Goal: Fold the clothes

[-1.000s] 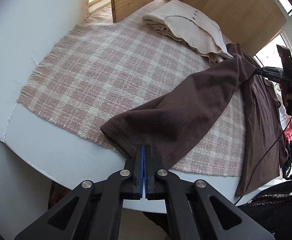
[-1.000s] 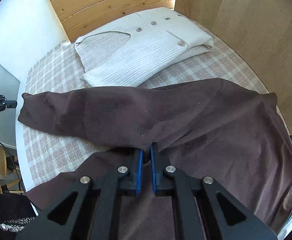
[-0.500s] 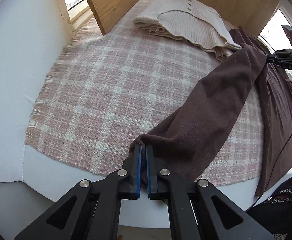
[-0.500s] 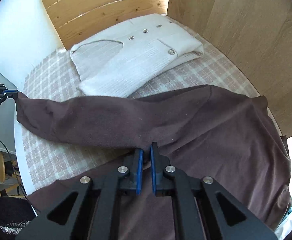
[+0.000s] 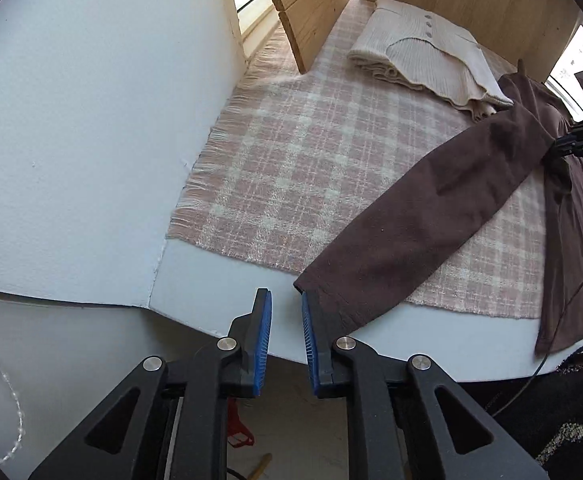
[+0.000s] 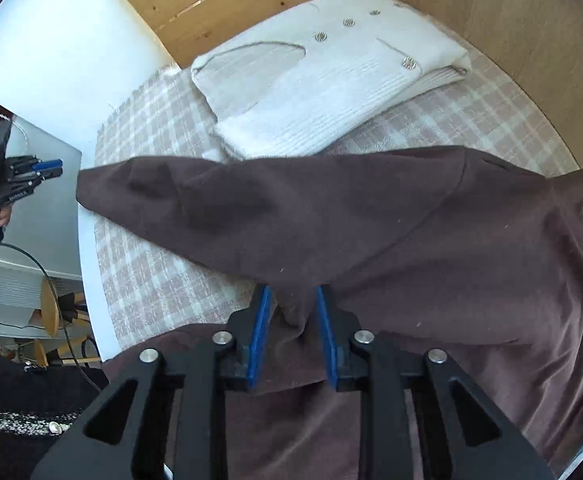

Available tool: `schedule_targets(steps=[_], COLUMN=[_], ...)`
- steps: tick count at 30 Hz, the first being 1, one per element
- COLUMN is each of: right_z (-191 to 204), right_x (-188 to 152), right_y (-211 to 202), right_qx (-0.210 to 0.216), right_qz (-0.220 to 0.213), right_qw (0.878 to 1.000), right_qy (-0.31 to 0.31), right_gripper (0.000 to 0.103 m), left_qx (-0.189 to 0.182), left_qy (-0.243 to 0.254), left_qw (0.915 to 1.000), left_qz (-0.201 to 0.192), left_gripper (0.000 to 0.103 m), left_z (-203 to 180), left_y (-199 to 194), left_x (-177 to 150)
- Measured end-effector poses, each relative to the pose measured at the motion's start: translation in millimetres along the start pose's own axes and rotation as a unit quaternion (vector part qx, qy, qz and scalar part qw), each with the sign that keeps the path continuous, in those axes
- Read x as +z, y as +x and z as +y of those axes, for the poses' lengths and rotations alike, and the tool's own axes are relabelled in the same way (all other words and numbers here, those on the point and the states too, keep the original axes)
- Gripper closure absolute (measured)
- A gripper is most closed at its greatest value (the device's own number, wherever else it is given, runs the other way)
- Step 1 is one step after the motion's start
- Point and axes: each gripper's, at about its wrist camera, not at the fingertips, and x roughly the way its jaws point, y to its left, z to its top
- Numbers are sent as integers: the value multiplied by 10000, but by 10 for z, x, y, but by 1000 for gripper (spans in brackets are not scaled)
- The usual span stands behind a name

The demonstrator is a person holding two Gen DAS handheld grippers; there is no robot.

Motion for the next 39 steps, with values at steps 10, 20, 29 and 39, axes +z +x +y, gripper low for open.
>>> schedule_targets(steps=[10,20,29,39], right_z=[-621,-527,-415,-447], right_x=[815,785,526,1062], right_y=[475,738,130,-27], right_qx=[-974,-762,-1275,-1647], right_qz=[271,670,-1,-1055], right_qw=[9876,9695,9680,9695], right_qy=[-1198,-2231,-2162,-1479], right_gripper=[49,64,98,98], left_qx=[-349,-574,-615,-513], left_qy=[707,1460,1420,697], left_qw=[9967,9868,9878,9879], left_qz=[-209,405,185,-1290], left_gripper=[76,73,99,99], left_z=[-470,-923,-1101,-765], left_y=[74,658,515,-630], left_x=[487,702,566,840])
